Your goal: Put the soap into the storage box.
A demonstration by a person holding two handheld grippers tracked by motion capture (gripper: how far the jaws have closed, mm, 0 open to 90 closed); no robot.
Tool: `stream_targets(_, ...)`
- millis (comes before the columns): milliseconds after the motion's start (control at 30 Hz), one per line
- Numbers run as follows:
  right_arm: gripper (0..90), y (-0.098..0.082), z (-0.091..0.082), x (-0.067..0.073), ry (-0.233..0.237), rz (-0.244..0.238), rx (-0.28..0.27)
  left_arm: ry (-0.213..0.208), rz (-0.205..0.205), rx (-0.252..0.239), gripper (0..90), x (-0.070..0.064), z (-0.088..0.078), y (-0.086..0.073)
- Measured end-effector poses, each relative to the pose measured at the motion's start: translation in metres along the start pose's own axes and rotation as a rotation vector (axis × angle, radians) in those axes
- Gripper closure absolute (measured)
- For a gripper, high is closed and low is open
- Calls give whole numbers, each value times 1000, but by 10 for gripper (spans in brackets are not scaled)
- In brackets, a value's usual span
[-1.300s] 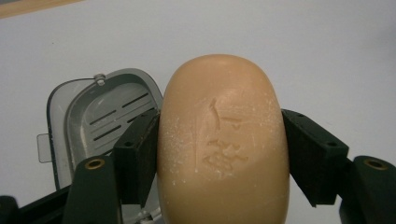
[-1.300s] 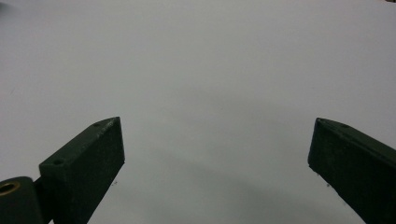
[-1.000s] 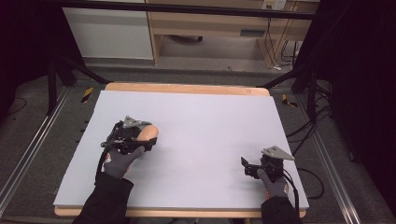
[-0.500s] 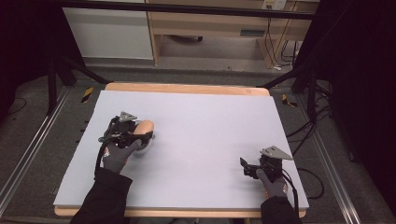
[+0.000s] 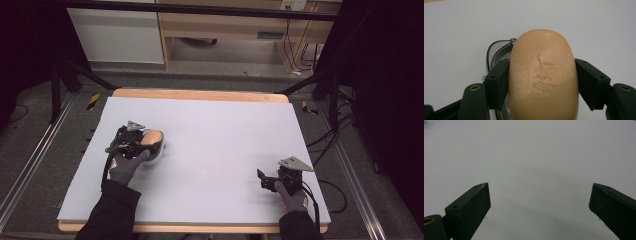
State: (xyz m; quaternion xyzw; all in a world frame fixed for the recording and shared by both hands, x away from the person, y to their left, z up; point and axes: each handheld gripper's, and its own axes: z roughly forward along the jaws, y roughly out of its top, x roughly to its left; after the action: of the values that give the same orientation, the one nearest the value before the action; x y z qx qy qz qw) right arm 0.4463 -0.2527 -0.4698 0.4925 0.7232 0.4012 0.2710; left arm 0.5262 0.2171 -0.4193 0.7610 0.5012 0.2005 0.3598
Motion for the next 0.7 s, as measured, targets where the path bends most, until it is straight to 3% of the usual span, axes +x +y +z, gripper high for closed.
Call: stream_targets(700, 39, 0, 0, 0, 1, -1, 2, 7, -1, 28, 318, 4, 9, -6)
